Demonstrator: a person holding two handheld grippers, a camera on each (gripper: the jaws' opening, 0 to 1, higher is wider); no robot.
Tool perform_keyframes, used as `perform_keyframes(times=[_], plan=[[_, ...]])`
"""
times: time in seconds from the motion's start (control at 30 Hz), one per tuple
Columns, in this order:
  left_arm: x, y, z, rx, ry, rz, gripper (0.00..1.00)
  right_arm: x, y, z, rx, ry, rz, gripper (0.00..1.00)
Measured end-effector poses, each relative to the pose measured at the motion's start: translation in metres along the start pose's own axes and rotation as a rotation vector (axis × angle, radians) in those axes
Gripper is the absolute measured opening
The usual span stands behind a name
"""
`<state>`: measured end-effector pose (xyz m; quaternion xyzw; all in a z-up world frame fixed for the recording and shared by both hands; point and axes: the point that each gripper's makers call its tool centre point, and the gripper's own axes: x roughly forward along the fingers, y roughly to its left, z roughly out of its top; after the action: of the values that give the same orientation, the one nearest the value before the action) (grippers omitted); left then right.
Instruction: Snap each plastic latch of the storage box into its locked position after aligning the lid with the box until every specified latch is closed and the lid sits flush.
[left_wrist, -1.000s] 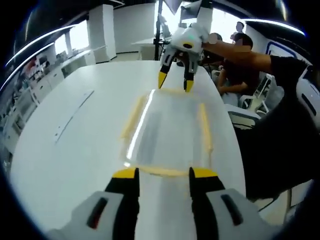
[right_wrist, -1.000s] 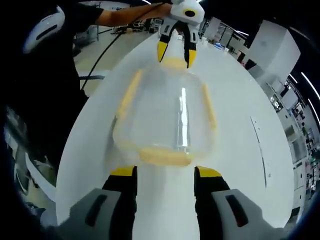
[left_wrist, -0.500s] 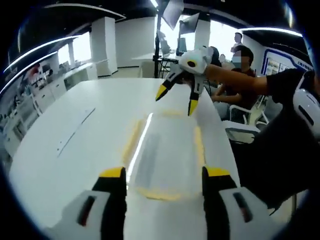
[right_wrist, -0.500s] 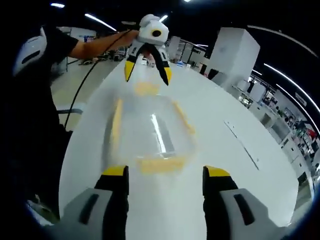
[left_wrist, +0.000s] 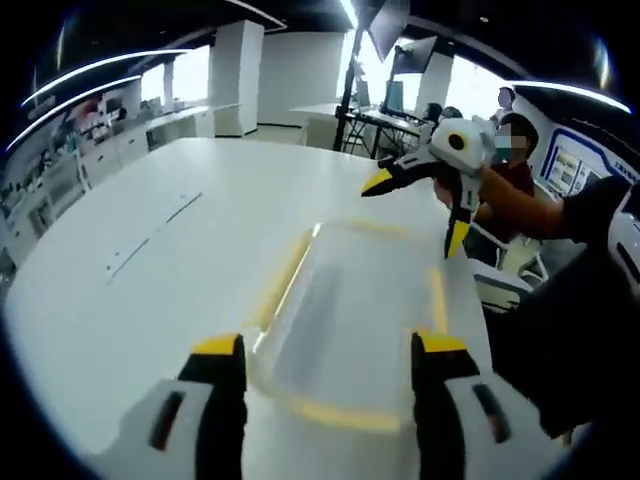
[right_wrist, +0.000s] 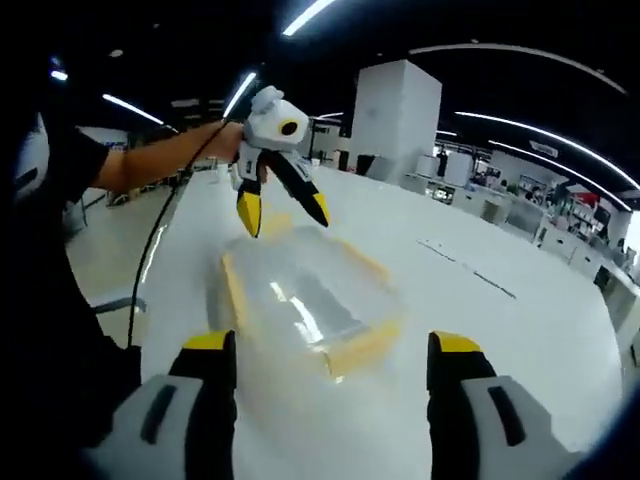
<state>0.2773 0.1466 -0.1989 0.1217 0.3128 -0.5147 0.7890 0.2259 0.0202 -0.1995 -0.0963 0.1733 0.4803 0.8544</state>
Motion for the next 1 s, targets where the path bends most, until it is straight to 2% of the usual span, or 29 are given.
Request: perform_keyframes(times=[0.17, 0.23, 0.37, 0.53, 0.63, 0.7, 0.77, 0.83, 0.9, 1.0], plan=[[0.002, 0.003, -0.004, -0.046, -0.002, -0.009, 0.64, 0.007, 0.003, 0.002, 0.081, -0.045, -0.028, 0.84], [0.004, 0.001, -0.007, -0.078, -0.004, -0.027, 0.64, 0.013, 0.006, -0.002, 0.061, -0.031, -0.066, 0.85], [0.006, 0.005, -0.009, -0.099, -0.002, -0.029, 0.64, 0.022, 0.014, -0.008, 0.023, 0.000, -0.087, 0.89], [0.008, 0.008, -0.013, -0.135, -0.003, -0.032, 0.65, 0.028, 0.012, -0.010, 0.033, 0.010, -0.117, 0.90], [0.010, 0.008, -0.015, -0.194, -0.012, -0.060, 0.67, 0.031, 0.007, -0.011, 0.046, 0.002, -0.143, 0.89], [0.012, 0.011, -0.018, -0.242, -0.019, -0.071, 0.69, 0.033, 0.008, -0.010, 0.113, -0.017, -0.140, 0.90], [0.013, 0.015, -0.020, -0.278, -0.030, -0.081, 0.67, 0.035, 0.009, -0.011, 0.098, -0.018, -0.152, 0.91], [0.015, 0.012, -0.021, -0.339, -0.050, -0.128, 0.65, 0.035, 0.009, -0.010, 0.109, -0.028, -0.160, 0.92], [0.018, 0.011, -0.022, -0.377, -0.061, -0.148, 0.66, 0.036, 0.007, -0.011, 0.119, -0.032, -0.161, 0.93], [0.019, 0.012, -0.022, -0.369, -0.078, -0.148, 0.66, 0.037, 0.006, -0.011, 0.122, -0.040, -0.169, 0.93]])
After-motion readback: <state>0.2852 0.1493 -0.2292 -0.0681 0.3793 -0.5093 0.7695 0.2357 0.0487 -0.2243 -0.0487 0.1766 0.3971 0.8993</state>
